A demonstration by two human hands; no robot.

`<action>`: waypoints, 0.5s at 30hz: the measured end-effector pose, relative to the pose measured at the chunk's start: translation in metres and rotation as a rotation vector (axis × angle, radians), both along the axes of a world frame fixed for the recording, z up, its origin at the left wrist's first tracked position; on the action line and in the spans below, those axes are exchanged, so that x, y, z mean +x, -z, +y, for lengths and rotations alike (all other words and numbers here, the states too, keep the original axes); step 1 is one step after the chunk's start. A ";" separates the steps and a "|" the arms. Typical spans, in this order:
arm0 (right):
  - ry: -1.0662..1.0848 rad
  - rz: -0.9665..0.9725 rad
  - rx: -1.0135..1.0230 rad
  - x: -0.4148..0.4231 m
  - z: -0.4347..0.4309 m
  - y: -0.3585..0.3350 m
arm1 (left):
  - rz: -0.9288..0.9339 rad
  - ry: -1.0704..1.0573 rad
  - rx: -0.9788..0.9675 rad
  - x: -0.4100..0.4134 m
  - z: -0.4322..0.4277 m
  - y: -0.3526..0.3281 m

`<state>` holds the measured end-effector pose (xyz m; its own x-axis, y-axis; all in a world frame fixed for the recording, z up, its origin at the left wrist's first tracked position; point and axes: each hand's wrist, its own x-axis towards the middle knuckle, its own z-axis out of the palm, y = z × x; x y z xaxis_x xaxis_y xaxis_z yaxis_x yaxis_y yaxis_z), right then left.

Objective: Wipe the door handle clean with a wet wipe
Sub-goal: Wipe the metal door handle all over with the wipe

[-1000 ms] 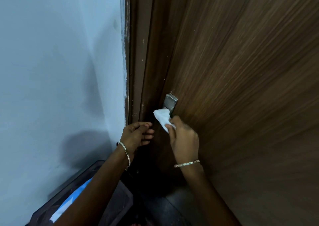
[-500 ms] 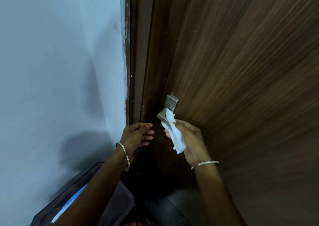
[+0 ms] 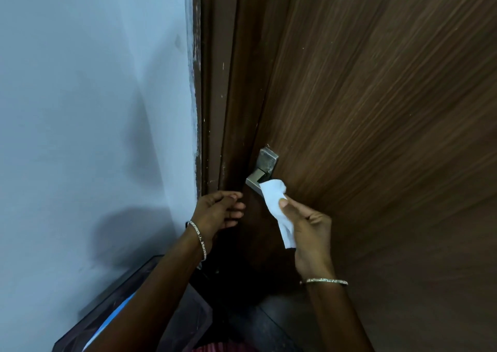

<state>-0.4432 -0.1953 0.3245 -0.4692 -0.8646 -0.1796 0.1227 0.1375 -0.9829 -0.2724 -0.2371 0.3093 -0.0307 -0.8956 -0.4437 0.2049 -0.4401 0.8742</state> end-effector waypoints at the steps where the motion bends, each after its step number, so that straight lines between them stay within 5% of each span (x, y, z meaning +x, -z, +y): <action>1: 0.020 0.199 -0.010 0.000 0.003 0.001 | 0.004 0.004 0.001 -0.001 -0.001 0.000; 4: 0.064 0.809 -0.203 0.008 0.009 -0.004 | 0.029 0.012 0.011 -0.003 -0.002 -0.001; 6: -0.012 1.031 -0.395 0.019 0.001 -0.006 | 0.045 0.005 0.019 -0.005 -0.002 0.000; 9: -0.129 1.269 -0.476 0.036 -0.026 -0.005 | 0.045 -0.008 0.031 -0.005 -0.002 0.001; 15: -0.308 1.611 -0.292 0.059 -0.050 0.013 | 0.047 -0.048 0.024 0.000 -0.003 -0.001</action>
<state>-0.3838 -0.2450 0.3114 0.1816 -0.8690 0.4603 -0.9698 -0.2359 -0.0626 -0.2724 -0.2404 0.3103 -0.0093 -0.8855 -0.4646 0.2667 -0.4500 0.8523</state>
